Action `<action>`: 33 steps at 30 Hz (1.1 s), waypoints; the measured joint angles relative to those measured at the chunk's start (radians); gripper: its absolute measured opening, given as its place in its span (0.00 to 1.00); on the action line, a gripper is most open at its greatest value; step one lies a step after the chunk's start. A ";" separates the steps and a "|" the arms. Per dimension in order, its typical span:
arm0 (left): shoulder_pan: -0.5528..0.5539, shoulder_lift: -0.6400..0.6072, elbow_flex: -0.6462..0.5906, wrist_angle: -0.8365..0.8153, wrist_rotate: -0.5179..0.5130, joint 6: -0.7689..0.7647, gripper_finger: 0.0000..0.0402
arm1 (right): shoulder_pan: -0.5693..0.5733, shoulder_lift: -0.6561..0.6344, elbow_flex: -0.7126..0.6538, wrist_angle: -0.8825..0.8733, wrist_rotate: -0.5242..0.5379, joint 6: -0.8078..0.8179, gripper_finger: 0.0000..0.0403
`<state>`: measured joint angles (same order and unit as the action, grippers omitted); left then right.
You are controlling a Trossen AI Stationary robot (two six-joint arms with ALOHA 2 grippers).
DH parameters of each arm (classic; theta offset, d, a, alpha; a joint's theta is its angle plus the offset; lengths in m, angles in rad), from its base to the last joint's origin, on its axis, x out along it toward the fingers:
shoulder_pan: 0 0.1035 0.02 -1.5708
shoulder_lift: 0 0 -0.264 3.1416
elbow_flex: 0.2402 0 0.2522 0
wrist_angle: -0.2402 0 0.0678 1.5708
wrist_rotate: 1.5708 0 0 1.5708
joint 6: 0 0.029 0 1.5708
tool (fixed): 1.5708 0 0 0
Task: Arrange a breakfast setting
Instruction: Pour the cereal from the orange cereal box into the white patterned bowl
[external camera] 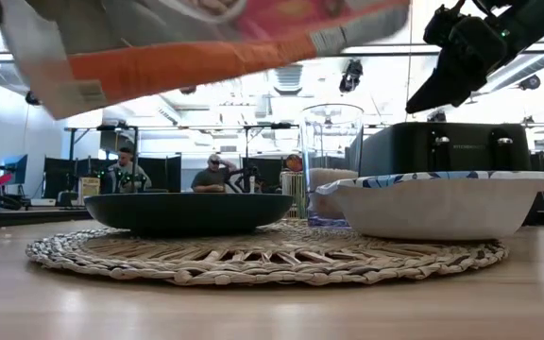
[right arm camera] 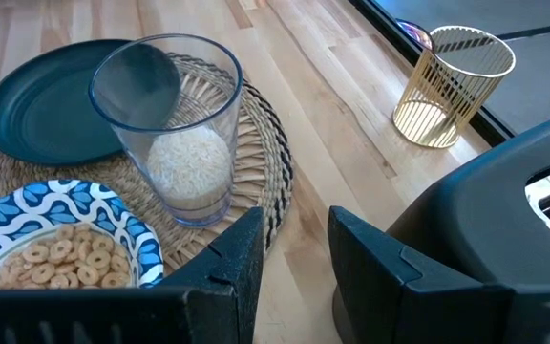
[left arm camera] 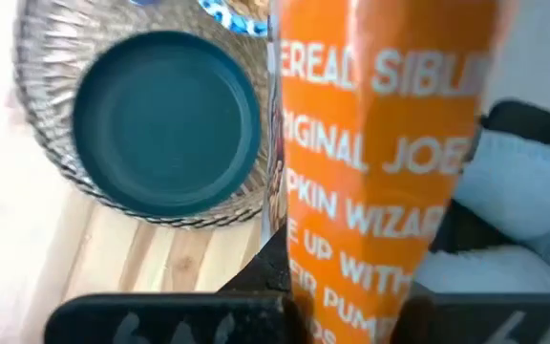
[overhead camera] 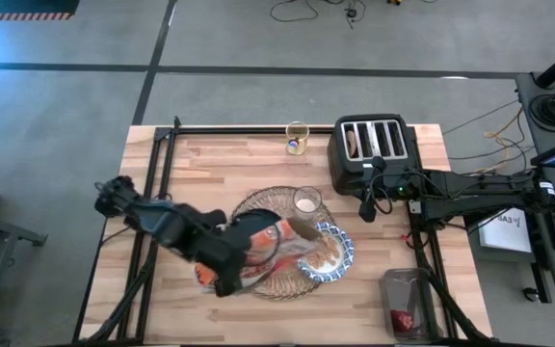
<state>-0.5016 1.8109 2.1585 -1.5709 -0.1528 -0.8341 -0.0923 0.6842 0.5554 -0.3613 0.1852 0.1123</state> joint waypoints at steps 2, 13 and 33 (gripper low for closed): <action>-0.035 -0.034 -0.035 0.001 -0.060 -0.053 0.00 | 0.000 0.000 0.000 0.000 0.000 0.000 0.28; -0.207 -0.306 -0.467 0.000 -0.409 -0.470 0.00 | 0.000 0.000 0.000 0.000 0.000 0.000 0.28; -0.132 -0.655 -1.304 0.000 -1.030 -0.983 0.00 | 0.000 0.000 0.000 0.000 0.000 0.000 0.28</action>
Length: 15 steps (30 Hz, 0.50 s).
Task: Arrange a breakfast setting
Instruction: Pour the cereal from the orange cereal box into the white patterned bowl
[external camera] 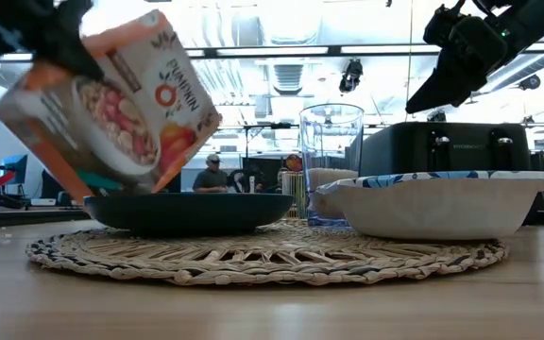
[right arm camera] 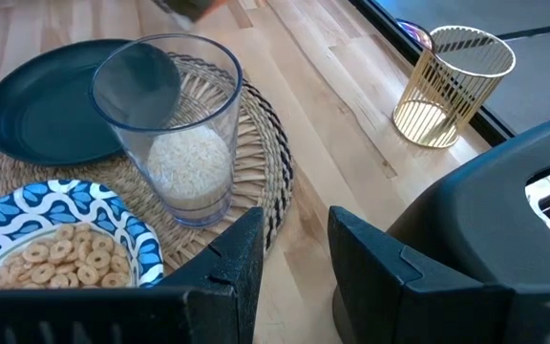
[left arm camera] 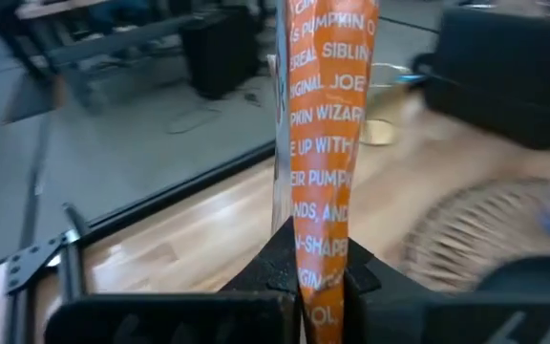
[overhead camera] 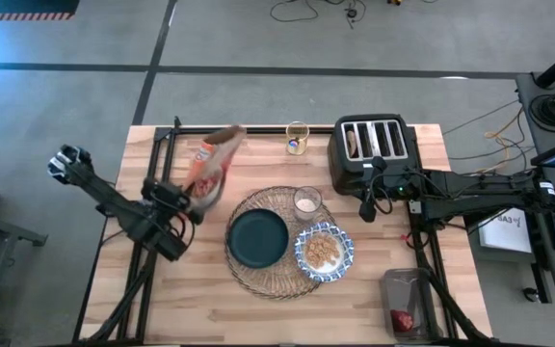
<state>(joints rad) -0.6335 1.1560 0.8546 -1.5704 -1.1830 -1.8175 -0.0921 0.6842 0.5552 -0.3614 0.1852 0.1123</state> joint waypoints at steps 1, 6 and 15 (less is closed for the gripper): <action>0.016 -0.004 -0.031 0.000 -0.006 -0.028 0.00 | 0.000 0.000 0.000 0.000 0.000 0.000 0.28; 0.093 -0.002 -0.156 0.000 -0.046 -0.140 0.00 | 0.000 0.000 0.000 0.000 0.000 0.000 0.28; 0.235 0.063 -0.259 0.025 -0.057 -0.281 0.00 | 0.000 0.000 0.000 0.000 0.000 0.000 0.28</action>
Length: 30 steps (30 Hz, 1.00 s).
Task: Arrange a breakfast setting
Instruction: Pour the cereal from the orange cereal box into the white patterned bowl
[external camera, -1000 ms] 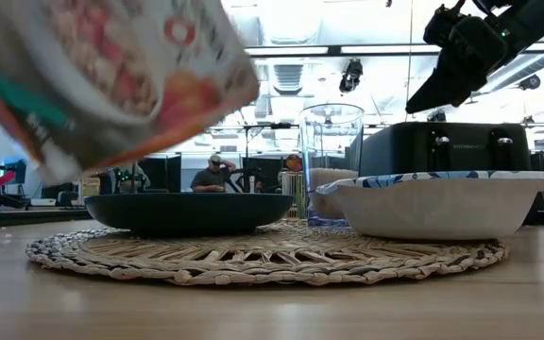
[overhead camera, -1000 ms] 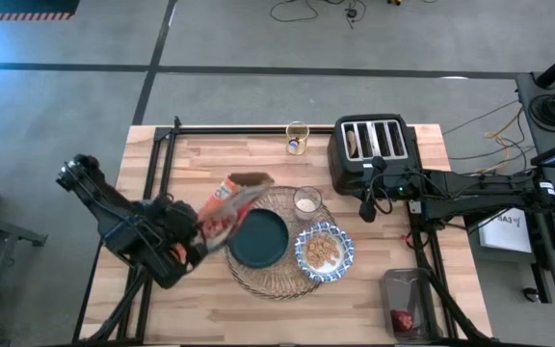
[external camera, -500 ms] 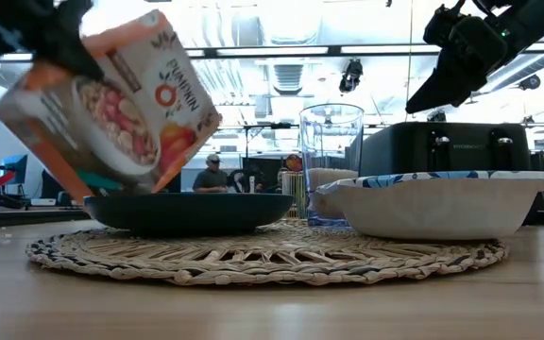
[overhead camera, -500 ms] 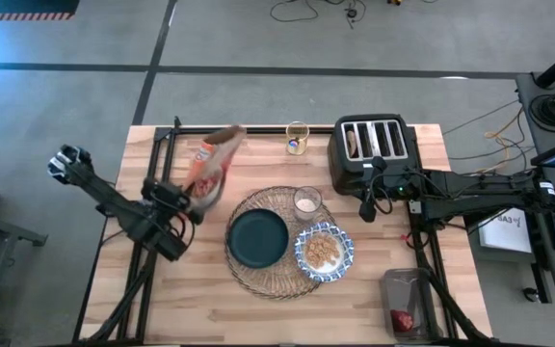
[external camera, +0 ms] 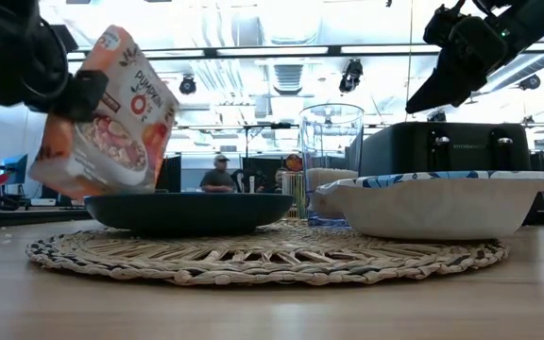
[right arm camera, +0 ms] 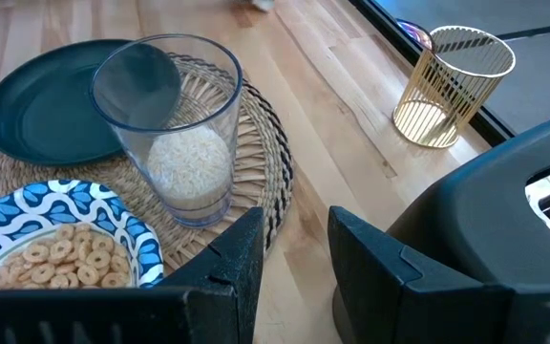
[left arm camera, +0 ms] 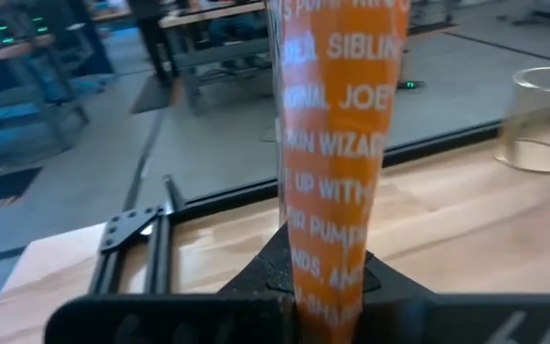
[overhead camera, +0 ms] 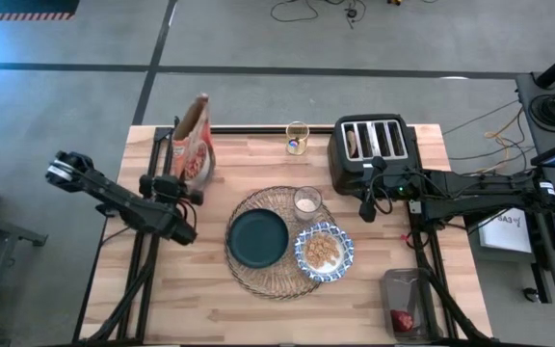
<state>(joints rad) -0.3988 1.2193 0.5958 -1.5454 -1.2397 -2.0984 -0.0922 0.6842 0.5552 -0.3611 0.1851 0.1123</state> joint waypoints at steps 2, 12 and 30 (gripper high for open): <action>0.031 0.021 -0.008 0.004 0.000 -0.014 0.00 | 0.000 0.000 0.000 0.000 0.000 0.000 0.28; 0.190 0.120 -0.044 0.100 0.000 -0.015 0.00 | 0.000 0.000 0.000 0.000 0.000 0.000 0.28; 0.358 0.311 -0.057 0.158 0.000 -0.014 0.00 | 0.000 0.000 0.000 0.000 0.000 0.000 0.28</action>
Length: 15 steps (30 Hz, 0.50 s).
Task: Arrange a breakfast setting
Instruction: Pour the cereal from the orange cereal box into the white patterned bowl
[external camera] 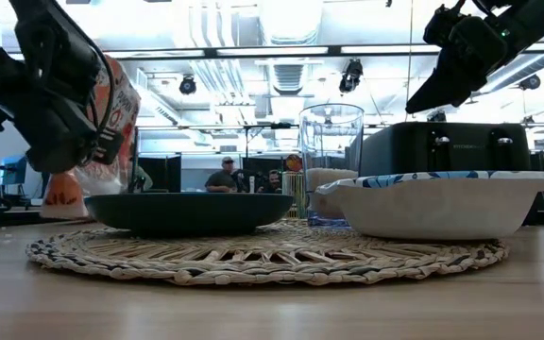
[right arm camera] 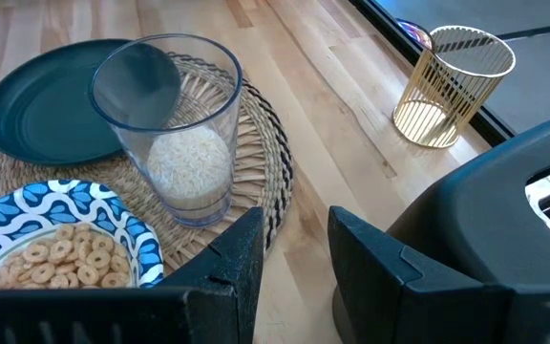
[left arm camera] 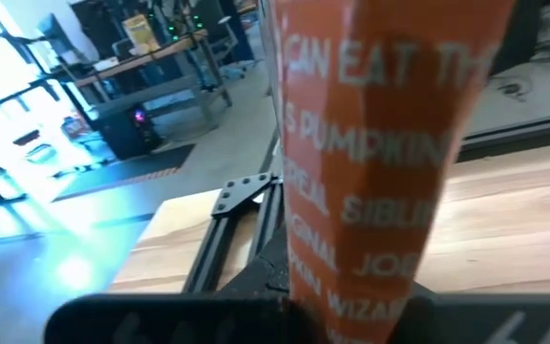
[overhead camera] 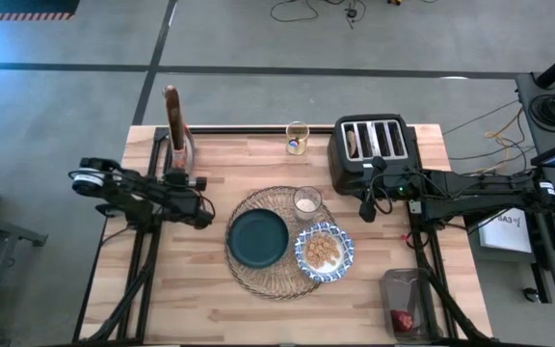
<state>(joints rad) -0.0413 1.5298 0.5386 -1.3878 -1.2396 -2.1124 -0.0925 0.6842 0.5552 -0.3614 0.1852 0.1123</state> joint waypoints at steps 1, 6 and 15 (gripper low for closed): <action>0.007 0.007 -0.002 0.001 0.000 0.000 0.00 | 0.000 0.000 0.000 0.000 0.000 0.000 0.28; 0.035 0.033 -0.007 0.014 0.025 0.000 0.00 | 0.000 0.000 0.000 0.000 0.000 0.000 0.28; 0.045 0.031 -0.011 0.037 0.127 -0.014 0.14 | 0.000 0.000 0.000 0.000 0.000 0.000 0.28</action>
<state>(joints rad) 0.0036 1.5604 0.5274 -1.3503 -1.1128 -2.1263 -0.0923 0.6842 0.5552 -0.3611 0.1850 0.1123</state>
